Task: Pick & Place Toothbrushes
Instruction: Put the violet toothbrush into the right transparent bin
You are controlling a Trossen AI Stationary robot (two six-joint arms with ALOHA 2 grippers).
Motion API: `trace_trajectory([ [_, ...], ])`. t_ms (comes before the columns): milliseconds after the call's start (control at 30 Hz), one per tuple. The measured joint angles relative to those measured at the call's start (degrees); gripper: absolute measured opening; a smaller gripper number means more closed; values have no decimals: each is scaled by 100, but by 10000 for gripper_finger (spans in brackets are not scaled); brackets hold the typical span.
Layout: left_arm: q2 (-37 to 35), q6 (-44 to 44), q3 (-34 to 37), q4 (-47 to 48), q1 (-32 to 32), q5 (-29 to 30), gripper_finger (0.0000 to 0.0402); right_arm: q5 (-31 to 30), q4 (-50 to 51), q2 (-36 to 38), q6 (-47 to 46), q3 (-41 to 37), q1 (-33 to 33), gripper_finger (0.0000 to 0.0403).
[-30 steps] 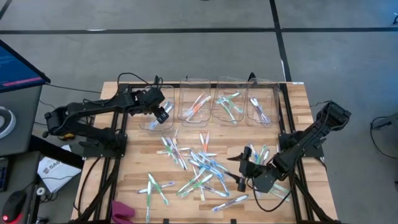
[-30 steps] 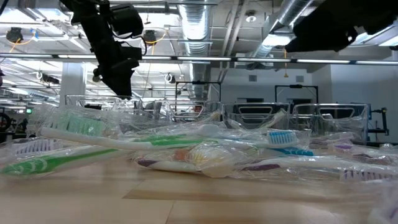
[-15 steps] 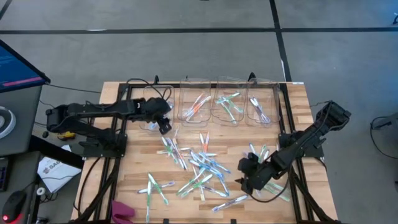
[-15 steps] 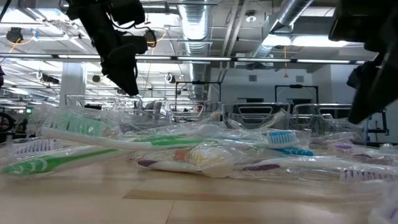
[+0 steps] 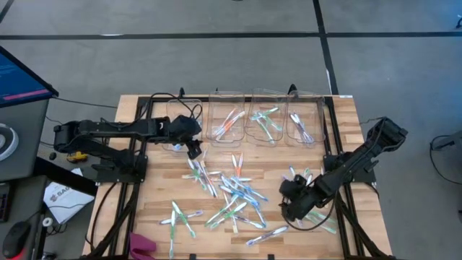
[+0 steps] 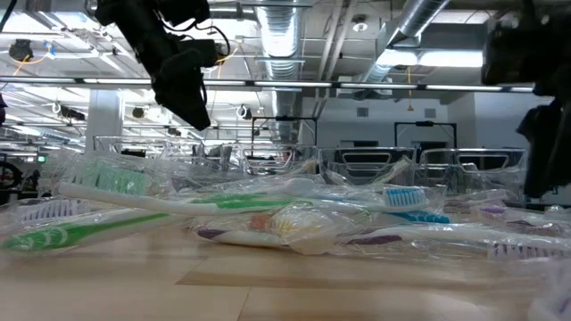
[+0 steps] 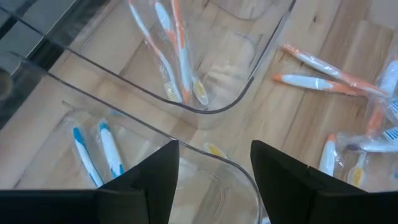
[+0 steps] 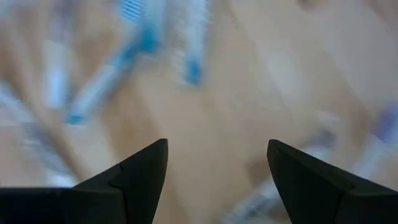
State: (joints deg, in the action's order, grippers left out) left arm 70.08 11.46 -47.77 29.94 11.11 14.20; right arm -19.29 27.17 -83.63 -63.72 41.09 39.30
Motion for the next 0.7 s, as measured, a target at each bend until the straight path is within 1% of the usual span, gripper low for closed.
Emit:
trace_trajectory([
  [100,0,0,0,-22,0,12,194,-6,803,79,-522,118,-4,269],
  [200,0,-2,0,-64,0,20,194,-8,1540,211,-819,292,-55,269],
  [400,0,-2,0,-82,0,17,194,11,2558,525,-1578,673,-122,269],
  [567,0,-2,0,-90,0,16,194,536,3372,722,-2698,779,-111,269],
  [700,0,-2,0,-91,2,13,191,1037,4016,832,-3314,786,-108,269],
])
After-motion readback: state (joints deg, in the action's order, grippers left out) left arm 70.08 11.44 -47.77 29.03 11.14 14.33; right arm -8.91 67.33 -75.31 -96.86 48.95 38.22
